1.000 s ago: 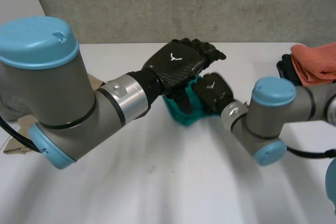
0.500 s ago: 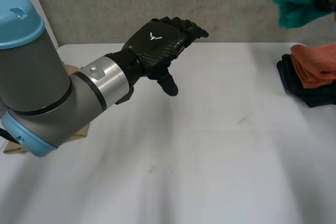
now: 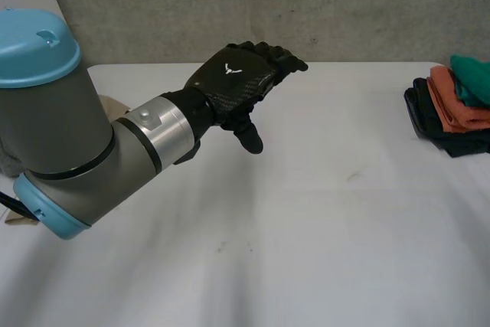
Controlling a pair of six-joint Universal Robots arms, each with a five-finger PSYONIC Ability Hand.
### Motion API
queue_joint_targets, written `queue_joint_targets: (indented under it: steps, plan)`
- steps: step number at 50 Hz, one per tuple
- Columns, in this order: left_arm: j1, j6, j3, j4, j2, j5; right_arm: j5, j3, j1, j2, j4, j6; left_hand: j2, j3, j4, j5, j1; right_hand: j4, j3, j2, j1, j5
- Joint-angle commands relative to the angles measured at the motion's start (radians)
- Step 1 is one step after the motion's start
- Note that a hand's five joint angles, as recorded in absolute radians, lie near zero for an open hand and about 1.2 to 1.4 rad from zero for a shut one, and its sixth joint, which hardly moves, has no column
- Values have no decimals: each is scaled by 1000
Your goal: Fold the laundry.
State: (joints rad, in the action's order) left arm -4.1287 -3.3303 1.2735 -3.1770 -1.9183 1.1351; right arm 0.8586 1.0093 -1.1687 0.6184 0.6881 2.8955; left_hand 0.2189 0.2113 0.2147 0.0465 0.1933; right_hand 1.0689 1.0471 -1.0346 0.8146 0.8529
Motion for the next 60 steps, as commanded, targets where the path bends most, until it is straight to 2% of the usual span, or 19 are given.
queue_joint_targets:
  steps: [1, 7, 15, 19, 22, 25, 29, 31, 34, 35, 39, 42, 45, 50, 51, 52, 54, 57, 60]
  plan:
    - [15, 0, 0, 0, 5, 0, -1, 63, 3, 115, -61, 19, 12, 20, 16, 10, 38, -894, -873, 860, -640, -853]
    - [18, 0, 0, 2, 15, 0, -1, 117, 20, 239, -186, 28, 12, 20, 16, 10, 38, -894, -873, 860, -640, -853]
    - [18, 0, 7, 6, 30, 29, 19, 178, 99, 402, -577, 16, 6, 14, 11, 4, 32, -894, -873, 860, -640, -853]
    - [13, 0, 17, 3, 58, 44, 126, 152, 167, 426, -820, -65, 0, 8, 5, -2, 26, -894, -873, 860, -640, -853]
    - [-4, 0, 23, -1, 84, 84, 229, 107, 182, 438, -941, -231, 0, 8, 5, -2, 26, -894, -873, 860, -640, -853]
    - [-36, -6, 23, -4, 99, 147, 327, 89, 173, 449, -886, -312, 0, 8, 5, -2, 26, -894, -873, 860, -640, -853]
    - [-108, -24, 21, -40, 123, 288, 317, 149, 63, 520, -643, -234, 0, 8, 5, -2, 26, -894, -873, 860, -640, -853]
    - [-166, -58, 27, -67, 122, 365, 262, 268, -3, 599, -465, -161, -17, -9, -13, -19, 9, -894, -873, 860, -640, -853]
    - [-241, -124, 36, -78, 114, 413, 176, 415, -54, 685, -255, -105, -14, -7, -10, -16, 11, -894, -873, 860, -640, -853]
    - [-293, -182, 49, -86, 98, 422, 119, 517, -83, 734, -113, -72, -14, -7, -10, -16, 11, -894, -873, 860, -640, -853]
    - [-419, -342, 55, -90, 4, 423, 21, 764, -210, 828, 203, -16, -14, -7, -10, -16, 11, -894, -873, 860, -640, -853]
    - [-533, -446, 46, -104, -88, 422, 10, 892, -317, 837, 336, 11, -14, -7, -10, -16, 11, -894, -873, 860, -640, -853]
    - [-629, -526, 21, -155, -212, 419, 19, 963, -402, 828, 318, 21, -3, 5, 2, -5, 23, -894, -873, 860, -640, -853]
    - [-674, -613, -34, -219, -366, 387, 31, 954, -456, 774, 105, 4, 244, 251, 248, 241, 269, -894, -873, 860, -640, -853]
    - [-676, -618, -43, -221, -381, 376, 33, 942, -456, 770, 73, -2, 360, 368, 365, 358, 386, -894, -873, 860, -640, -853]
    - [-673, -617, -49, -222, -393, 359, 34, 912, -456, 761, 1, -19, 707, 715, 712, 705, 733, -894, -873, 860, -640, -853]
    - [-665, -603, -46, -228, -390, 345, 37, 876, -456, 753, -79, -51, 1175, 1182, 1179, 1173, 1201, -894, -873, 860, -640, -853]
    - [-630, -539, -33, -238, -355, 344, 52, 848, -454, 745, -140, -94, 1177, 1185, 1182, 1175, 1203, -894, -873, 860, -640, -853]
    - [-532, -395, 10, -242, -230, 333, 100, 830, -445, 748, -189, -145, 1177, 1185, 1182, 1175, 1203, -894, -873, 860, -640, -853]
